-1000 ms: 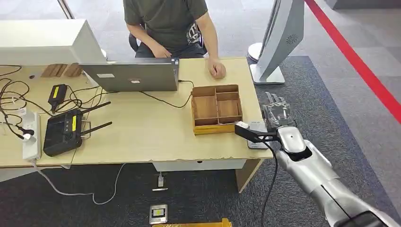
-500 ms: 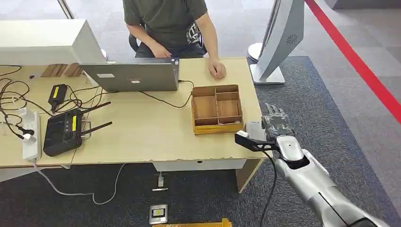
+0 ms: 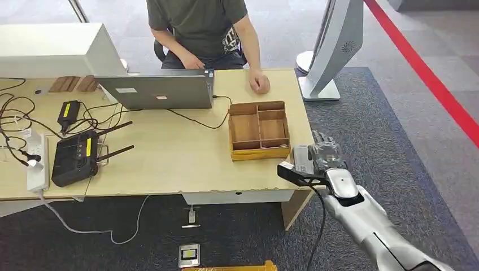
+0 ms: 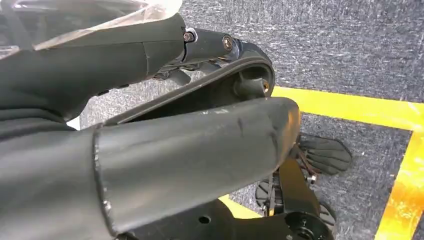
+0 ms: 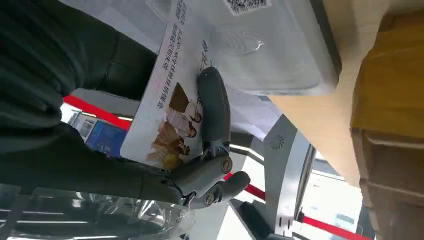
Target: Pass the card to the sensor for recognition and then transmit it.
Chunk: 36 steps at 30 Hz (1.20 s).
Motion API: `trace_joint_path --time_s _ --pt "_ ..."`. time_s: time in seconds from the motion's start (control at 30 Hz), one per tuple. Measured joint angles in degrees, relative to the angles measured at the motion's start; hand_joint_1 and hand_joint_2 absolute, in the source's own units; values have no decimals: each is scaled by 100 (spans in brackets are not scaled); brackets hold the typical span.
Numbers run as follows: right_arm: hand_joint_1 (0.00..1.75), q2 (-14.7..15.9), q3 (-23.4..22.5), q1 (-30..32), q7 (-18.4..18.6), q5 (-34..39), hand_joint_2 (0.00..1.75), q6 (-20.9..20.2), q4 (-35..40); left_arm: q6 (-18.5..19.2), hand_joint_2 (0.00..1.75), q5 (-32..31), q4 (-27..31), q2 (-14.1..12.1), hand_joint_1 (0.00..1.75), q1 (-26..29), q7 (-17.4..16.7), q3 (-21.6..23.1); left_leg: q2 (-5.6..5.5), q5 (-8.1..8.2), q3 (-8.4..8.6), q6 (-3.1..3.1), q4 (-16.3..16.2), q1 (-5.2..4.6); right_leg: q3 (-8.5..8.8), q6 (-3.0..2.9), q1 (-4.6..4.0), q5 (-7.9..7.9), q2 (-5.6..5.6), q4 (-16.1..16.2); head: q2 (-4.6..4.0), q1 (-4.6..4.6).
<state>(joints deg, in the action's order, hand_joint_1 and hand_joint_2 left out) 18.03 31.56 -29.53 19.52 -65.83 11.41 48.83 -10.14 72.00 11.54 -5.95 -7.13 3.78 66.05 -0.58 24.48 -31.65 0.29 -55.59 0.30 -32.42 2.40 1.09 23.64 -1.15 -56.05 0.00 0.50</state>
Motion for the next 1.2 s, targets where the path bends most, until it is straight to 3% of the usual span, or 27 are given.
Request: trace_joint_path --time_s 0.5,0.87,1.2 --pt "175 -11 -46 -148 53 162 175 -46 -234 -15 0 -59 0 0 0 2 -81 0 3 0 9 1 -1 -1 11 1 1 -2 0 2 0 2" --pt "175 328 -83 -406 409 -129 175 -690 500 20 0 -149 0 0 0 7 -18 0 3 -1 6 0 -1 -7 7 0 1 -4 1 0 0 0" --pt "175 459 -96 -1110 536 -575 175 -1570 1645 96 0 -282 0 0 0 2 4 2 6 -1 5 0 -1 -7 6 0 0 -4 3 -1 0 0"
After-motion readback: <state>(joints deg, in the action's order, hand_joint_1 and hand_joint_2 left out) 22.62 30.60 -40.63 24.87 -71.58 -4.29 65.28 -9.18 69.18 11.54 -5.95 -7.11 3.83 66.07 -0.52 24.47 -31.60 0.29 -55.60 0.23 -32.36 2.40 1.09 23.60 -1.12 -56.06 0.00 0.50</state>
